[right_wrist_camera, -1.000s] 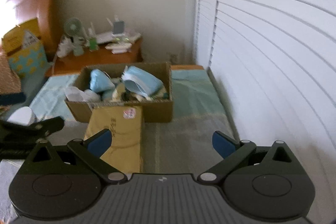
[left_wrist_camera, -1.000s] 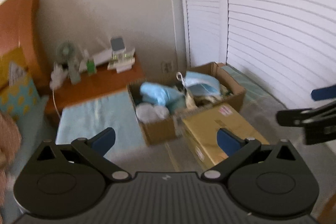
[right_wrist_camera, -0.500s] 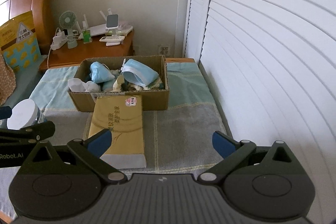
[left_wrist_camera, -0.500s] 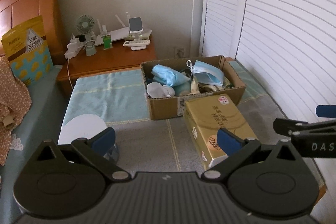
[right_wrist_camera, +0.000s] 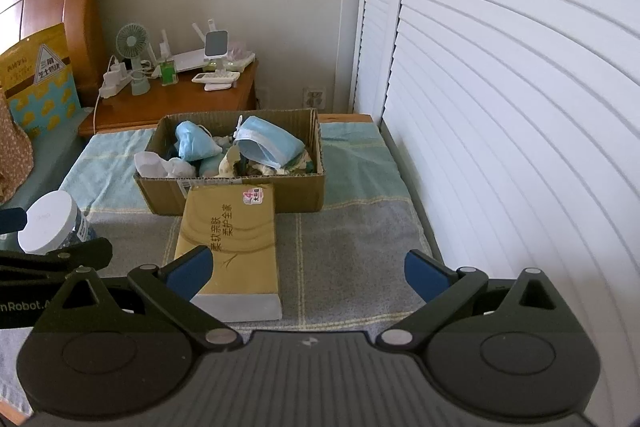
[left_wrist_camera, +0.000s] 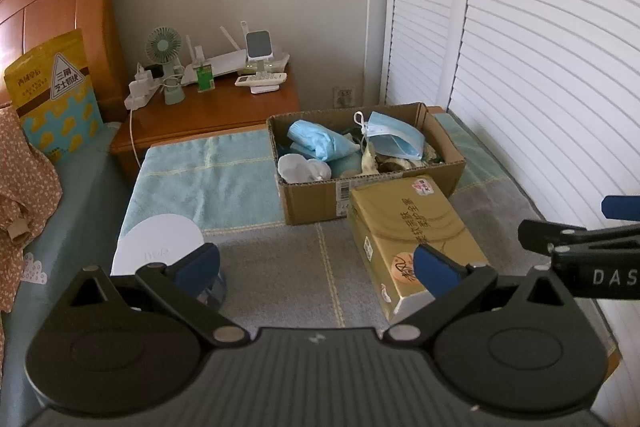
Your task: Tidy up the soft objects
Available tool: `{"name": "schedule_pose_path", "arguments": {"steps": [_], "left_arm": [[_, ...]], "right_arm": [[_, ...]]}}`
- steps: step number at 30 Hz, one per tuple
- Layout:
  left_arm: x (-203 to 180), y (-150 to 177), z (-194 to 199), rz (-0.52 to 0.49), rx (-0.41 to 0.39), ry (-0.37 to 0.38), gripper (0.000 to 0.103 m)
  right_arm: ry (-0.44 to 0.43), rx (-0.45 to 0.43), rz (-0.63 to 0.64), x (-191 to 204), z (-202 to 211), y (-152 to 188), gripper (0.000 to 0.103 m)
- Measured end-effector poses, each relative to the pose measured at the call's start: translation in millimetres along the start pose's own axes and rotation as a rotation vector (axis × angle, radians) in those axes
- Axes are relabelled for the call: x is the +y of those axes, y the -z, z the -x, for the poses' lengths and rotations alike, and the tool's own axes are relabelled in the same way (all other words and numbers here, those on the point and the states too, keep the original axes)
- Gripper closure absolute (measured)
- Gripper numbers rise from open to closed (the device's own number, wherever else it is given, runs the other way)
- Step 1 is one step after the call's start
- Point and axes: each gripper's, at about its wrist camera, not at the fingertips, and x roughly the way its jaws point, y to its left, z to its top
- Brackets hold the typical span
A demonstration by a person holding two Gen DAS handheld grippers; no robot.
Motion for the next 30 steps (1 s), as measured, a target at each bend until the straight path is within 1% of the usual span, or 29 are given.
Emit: {"name": "schedule_pose_path", "arguments": {"steps": [30], "left_arm": [[-3.7,-0.2,4.1,0.002,0.009,0.004,0.001]], "right_arm": [[0.001,-0.003,-0.006,-3.2,2.9,0.1,0.000]]}}
